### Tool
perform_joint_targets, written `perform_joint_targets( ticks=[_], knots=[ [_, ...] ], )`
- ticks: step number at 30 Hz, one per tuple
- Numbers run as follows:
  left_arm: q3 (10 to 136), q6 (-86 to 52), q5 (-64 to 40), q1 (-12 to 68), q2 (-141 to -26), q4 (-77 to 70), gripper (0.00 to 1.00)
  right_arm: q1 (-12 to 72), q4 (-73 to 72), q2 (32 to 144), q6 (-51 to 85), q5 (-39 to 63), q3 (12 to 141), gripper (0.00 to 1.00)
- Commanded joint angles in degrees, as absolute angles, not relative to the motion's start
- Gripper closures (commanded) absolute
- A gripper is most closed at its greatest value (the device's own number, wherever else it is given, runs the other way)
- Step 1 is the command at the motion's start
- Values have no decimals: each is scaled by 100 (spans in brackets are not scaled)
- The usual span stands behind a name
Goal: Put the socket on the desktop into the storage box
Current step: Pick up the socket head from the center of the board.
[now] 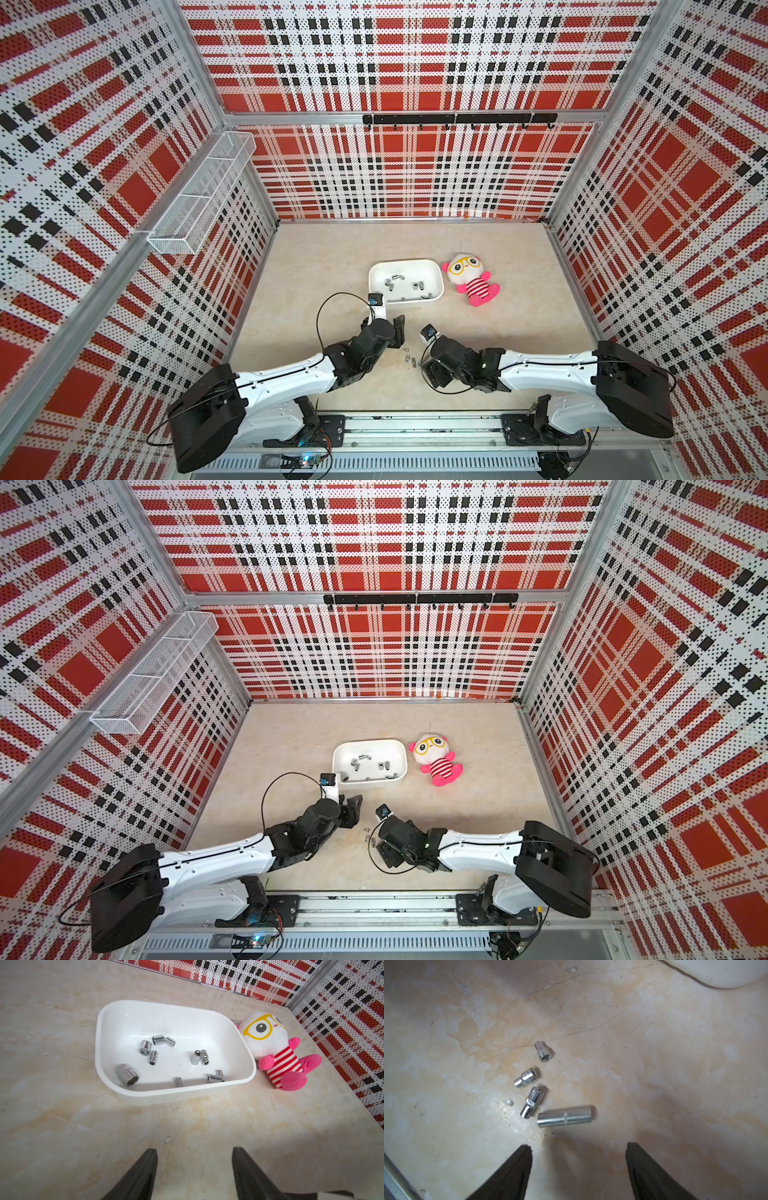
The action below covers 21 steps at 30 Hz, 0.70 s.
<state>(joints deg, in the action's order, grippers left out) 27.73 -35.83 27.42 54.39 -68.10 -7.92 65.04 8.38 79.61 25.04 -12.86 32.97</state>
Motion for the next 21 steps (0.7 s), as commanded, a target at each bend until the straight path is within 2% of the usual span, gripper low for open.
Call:
perform_joint_targets(
  ticks=[1, 5, 21],
  knots=[
    [2921, -3584, 2867, 5414, -6992, -721, 38, 6523, 635, 8063, 2478, -1214, 3419, 23],
    [2986, -3577, 2857, 5412, -7114, -695, 40, 6528, 577, 8362, 2443, -879, 3553, 24],
    [2997, -3577, 2934, 5417, -7026, -624, 42, 6530, 764, 9012, 2483, -1065, 3902, 33]
  ],
)
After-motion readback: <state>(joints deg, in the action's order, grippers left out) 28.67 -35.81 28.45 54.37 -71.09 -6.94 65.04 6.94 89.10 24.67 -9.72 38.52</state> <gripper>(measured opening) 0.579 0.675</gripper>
